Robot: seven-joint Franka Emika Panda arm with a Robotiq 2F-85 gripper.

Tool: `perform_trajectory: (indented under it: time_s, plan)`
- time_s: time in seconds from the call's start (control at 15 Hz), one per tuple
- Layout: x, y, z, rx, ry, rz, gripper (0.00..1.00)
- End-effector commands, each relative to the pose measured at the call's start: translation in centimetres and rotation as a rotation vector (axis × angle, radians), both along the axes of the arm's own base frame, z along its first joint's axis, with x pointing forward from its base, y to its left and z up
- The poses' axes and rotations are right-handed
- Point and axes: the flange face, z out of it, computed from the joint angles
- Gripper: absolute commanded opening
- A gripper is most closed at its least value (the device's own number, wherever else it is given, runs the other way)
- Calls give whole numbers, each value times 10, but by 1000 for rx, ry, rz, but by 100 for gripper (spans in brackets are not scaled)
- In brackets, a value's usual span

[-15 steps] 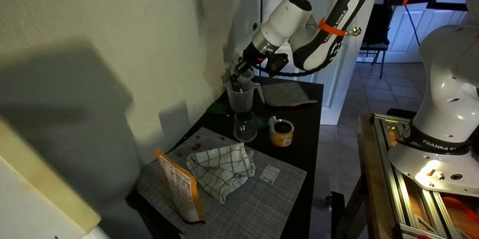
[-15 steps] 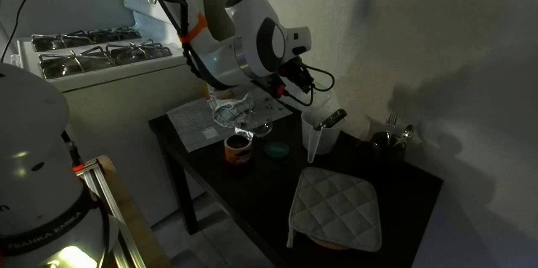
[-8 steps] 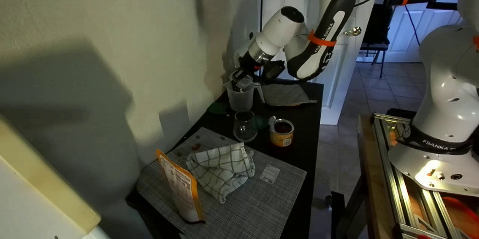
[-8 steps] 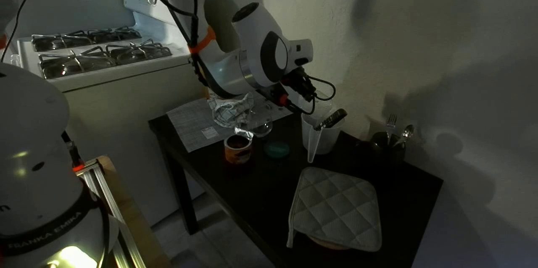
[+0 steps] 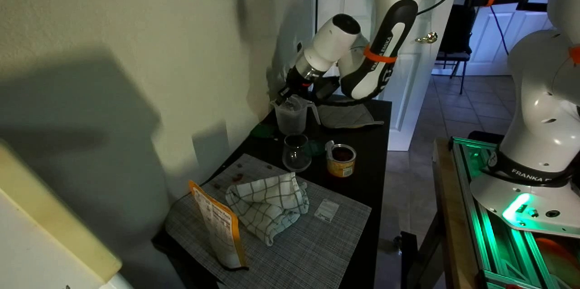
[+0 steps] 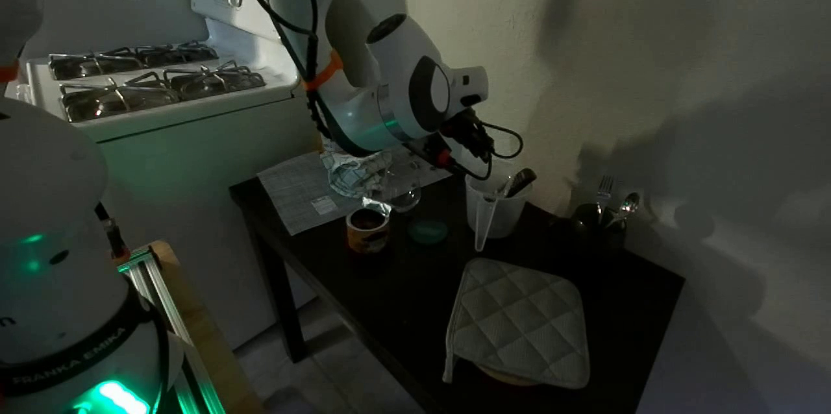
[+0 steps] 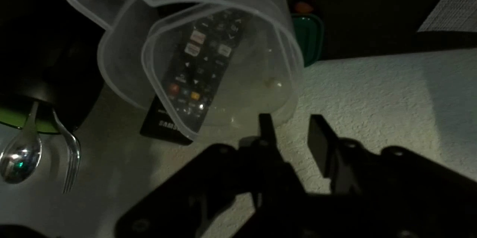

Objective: Pick up the clear square lunch box and put it in the clear measuring cup

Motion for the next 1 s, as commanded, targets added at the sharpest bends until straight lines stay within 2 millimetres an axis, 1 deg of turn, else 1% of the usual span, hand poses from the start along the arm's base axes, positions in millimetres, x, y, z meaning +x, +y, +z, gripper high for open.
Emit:
perform_trajectory:
  time_s: [0.0,0.07,0.2,0.27,0.33,0.4,0.47,0.6,0.67,0.73,0.8,0.87,0.93]
  plan:
    - [5,1,7,-7,-21,-41,63]
    - [4,5,14,-7,-34,-41,71]
    - [-5,22,30,-4,-44,1,85]
    - [-13,36,38,7,-43,46,93]
    - [-24,53,43,21,-18,90,99]
    - [-39,72,45,31,20,143,100]
    - [-50,90,44,29,56,190,100]
    - [-78,119,45,13,112,295,100]
    - [-86,130,50,6,123,334,100]
    - [-89,137,53,3,113,365,100]
    - [-66,130,43,0,96,301,100]
    - [-74,138,48,5,98,329,100]
    - [-78,141,52,11,97,343,100]
